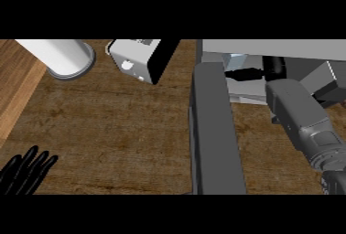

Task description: Pick up the milk, place it into the microwave and close the microwave

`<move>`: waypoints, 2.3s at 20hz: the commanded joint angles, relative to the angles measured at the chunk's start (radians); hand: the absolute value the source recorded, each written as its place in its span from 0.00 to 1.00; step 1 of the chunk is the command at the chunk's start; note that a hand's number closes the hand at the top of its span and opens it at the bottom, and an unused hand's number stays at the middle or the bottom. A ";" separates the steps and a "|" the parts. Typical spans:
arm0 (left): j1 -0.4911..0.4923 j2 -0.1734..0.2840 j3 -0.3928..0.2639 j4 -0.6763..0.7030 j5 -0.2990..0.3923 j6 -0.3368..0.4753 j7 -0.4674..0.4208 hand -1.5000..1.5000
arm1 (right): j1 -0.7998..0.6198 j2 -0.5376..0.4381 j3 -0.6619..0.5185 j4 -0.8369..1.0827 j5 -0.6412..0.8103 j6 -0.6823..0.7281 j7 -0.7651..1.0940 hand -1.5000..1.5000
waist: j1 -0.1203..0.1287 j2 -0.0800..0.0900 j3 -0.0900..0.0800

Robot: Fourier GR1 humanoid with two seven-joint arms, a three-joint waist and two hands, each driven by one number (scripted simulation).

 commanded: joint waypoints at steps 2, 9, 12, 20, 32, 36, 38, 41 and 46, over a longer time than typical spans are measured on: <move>0.009 -0.017 -0.089 0.041 -0.067 -0.068 -0.007 0.00 | 0.032 0.016 -0.024 -0.003 -0.036 0.201 -0.036 0.00 | -0.030 -0.018 -0.002; -0.057 0.003 -0.121 0.091 -0.132 -0.111 -0.009 0.00 | 0.175 0.084 -0.069 -0.018 -0.104 0.388 -0.146 0.00 | -0.060 -0.031 -0.002; -0.110 -0.087 -0.182 0.188 -0.351 -0.077 -0.091 0.00 | 0.210 0.098 -0.052 -0.044 -0.104 0.423 -0.131 0.00 | -0.078 -0.040 -0.004; -0.174 -0.110 -0.225 0.281 -0.472 -0.025 -0.161 1.00 | 0.432 0.178 0.029 -0.153 -0.076 0.385 -0.173 0.00 | -0.119 -0.057 -0.006; -0.402 -0.121 -0.351 0.513 -0.633 0.107 -0.148 1.00 | 0.868 0.069 0.076 -0.452 -0.112 0.508 -0.239 0.00 | -0.150 -0.054 -0.008; -0.452 -0.121 -0.444 0.598 -0.695 0.176 -0.201 1.00 | 0.995 0.047 0.065 -0.621 -0.184 0.570 -0.200 0.00 | -0.137 -0.051 -0.008; -0.441 -0.121 -0.497 0.621 -0.709 0.215 -0.237 1.00 | 1.084 0.042 0.079 -0.735 -0.203 0.582 -0.188 0.00 | -0.133 -0.051 -0.008; -0.513 -0.121 -0.559 0.723 -0.709 0.311 -0.289 1.00 | 1.180 0.020 0.084 -0.860 -0.257 0.645 -0.143 0.00 | -0.132 -0.047 -0.008; -0.582 -0.121 -0.662 0.863 -0.655 0.413 -0.353 1.00 | 1.297 -0.019 0.091 -1.059 -0.350 0.728 -0.125 0.00 | -0.132 -0.043 -0.007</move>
